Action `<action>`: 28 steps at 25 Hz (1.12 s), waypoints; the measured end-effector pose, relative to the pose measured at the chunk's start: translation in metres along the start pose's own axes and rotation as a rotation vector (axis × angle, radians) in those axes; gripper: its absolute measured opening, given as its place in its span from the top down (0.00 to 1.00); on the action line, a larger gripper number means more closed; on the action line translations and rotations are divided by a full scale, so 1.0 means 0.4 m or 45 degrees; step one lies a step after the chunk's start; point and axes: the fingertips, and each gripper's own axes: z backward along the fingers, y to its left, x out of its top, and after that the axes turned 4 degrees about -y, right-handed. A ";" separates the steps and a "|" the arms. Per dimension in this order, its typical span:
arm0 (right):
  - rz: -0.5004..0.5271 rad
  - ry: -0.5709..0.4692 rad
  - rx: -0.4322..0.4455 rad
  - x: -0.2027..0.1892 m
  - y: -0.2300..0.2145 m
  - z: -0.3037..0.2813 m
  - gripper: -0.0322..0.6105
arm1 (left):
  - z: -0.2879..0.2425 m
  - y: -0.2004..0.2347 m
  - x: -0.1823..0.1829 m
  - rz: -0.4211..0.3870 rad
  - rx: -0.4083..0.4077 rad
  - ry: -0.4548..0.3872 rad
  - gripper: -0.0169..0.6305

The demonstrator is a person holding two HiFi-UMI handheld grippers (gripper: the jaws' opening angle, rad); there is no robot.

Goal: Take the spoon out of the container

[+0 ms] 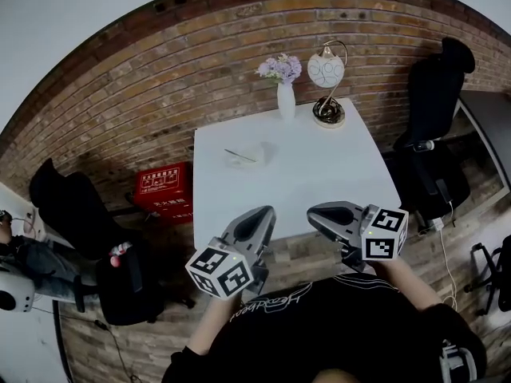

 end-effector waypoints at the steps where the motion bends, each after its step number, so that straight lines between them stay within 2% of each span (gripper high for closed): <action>1: 0.002 0.000 -0.006 0.004 -0.016 -0.014 0.95 | -0.011 0.025 0.008 0.011 0.003 -0.001 0.97; 10: -0.026 -0.012 -0.061 0.019 -0.146 -0.056 0.95 | -0.096 0.165 0.017 0.085 0.053 -0.001 0.97; 18: -0.058 0.021 0.002 0.036 -0.262 -0.146 0.95 | -0.156 0.287 0.016 0.122 0.113 0.026 0.96; 24: -0.072 0.046 0.047 0.061 -0.350 -0.227 0.95 | -0.186 0.396 0.035 0.145 0.204 0.028 0.96; 28: -0.080 0.069 0.048 0.066 -0.411 -0.271 0.95 | -0.204 0.460 0.039 0.119 0.242 0.040 0.96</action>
